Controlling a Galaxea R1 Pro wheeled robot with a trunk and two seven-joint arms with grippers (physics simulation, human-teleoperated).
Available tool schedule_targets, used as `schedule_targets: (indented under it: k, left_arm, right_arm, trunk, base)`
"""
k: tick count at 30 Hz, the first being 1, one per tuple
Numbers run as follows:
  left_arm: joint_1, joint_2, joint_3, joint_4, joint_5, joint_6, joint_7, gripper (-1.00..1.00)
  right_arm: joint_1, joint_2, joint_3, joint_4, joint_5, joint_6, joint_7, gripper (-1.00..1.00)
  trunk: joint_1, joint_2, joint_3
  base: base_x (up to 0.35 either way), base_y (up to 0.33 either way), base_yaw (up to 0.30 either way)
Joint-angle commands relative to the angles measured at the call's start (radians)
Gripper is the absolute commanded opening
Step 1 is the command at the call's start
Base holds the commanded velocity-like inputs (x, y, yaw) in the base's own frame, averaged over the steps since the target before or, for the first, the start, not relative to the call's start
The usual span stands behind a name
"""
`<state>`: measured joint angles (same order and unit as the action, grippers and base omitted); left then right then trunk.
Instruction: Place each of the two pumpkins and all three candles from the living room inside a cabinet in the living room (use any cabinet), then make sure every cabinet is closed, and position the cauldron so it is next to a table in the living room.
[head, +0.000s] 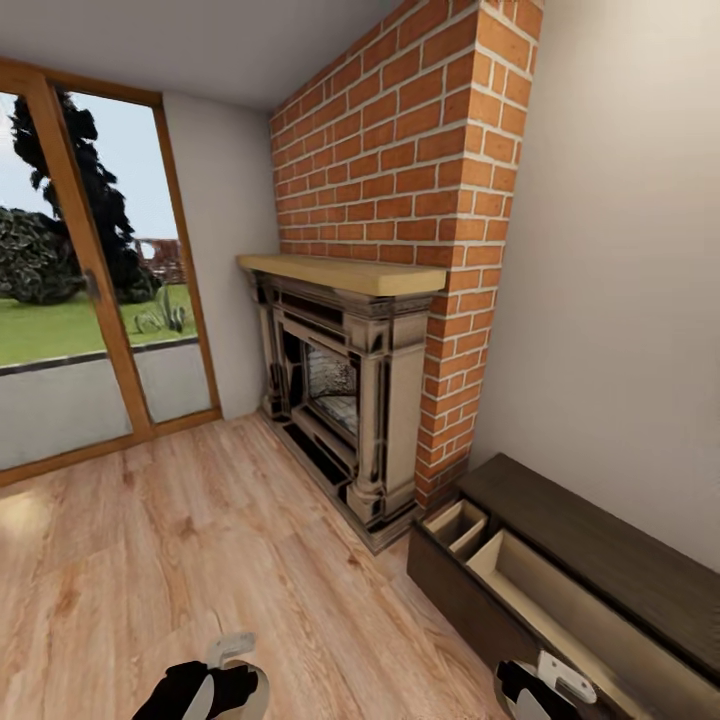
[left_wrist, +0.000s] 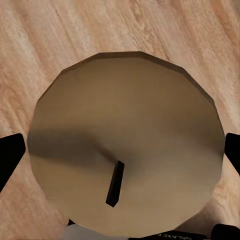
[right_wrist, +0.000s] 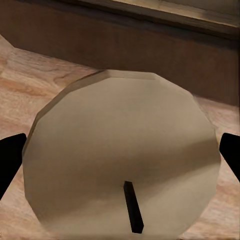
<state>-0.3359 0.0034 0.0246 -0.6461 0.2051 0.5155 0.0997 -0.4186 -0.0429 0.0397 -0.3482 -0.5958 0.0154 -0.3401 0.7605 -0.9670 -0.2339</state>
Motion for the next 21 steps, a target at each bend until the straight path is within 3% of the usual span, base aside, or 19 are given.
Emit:
schedule_targets:
  k: [1,21]
  left_arm:
    - [0.000,0.000,0.000,0.000,0.001,0.000,0.000,-1.00]
    - [0.000,0.000,0.000,-0.001,0.001,0.000,0.000,-1.00]
  right_arm:
    - [0.000,0.000,0.000,0.000,0.001,0.000,0.001,-1.00]
    - [0.000,-0.003,0.000,0.000,0.000,0.002,0.001,-1.00]
  trunk:
    - [0.000,0.000,0.000]
    - [0.000,0.000,0.000]
  base:
    - [0.000,0.287,-0.277]
    - [0.000,0.272,-0.277]
